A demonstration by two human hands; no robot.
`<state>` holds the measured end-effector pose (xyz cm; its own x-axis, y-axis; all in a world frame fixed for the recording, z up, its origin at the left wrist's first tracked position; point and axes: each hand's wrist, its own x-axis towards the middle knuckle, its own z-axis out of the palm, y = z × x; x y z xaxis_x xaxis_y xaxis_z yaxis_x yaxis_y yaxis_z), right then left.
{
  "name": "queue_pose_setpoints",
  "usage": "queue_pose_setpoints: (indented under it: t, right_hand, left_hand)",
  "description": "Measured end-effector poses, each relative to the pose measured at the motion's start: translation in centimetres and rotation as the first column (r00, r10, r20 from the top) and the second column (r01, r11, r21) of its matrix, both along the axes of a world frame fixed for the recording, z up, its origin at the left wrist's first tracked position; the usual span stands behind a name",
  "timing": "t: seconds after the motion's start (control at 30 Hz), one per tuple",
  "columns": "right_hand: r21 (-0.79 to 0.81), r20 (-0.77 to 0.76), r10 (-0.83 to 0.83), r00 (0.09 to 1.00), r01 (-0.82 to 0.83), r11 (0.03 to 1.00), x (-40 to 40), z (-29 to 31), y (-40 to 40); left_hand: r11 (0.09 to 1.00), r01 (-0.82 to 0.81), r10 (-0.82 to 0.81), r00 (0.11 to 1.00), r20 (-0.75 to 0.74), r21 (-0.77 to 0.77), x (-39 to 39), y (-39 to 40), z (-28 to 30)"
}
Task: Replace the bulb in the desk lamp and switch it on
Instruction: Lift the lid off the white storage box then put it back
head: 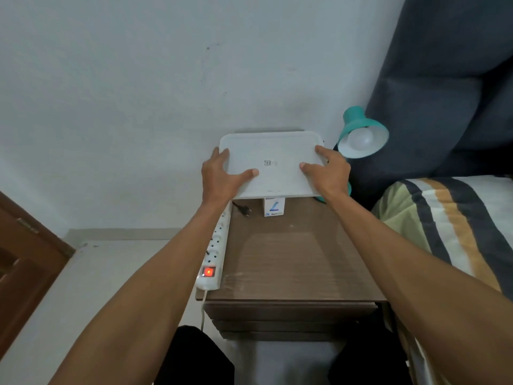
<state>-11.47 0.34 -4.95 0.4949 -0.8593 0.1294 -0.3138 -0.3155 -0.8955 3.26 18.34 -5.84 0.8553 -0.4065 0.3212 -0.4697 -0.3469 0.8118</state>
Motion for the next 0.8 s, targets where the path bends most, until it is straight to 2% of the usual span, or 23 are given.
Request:
queue_pose_setpoints:
  t: [0.13, 0.43, 0.8]
  right_hand:
    - [-0.016, 0.002, 0.004, 1.0, -0.004, 1.0, 3.7, 0.1, -2.8]
    - [-0.078, -0.182, 0.024, 0.983, -0.039, 0.996, 10.2, -1.4, -8.4]
    - [-0.063, -0.245, 0.035, 0.969, -0.052, 0.997, 12.6, -3.2, -10.6]
  left_hand:
    - [0.999, 0.038, -0.038, 0.999, -0.029, 0.011, 3.7, -3.0, 0.7]
    - [0.998, 0.048, -0.045, 0.997, -0.069, 0.032, 10.3, -9.4, -1.3]
    - [0.991, 0.051, -0.038, 0.993, -0.111, 0.121, 13.3, -11.6, -2.3]
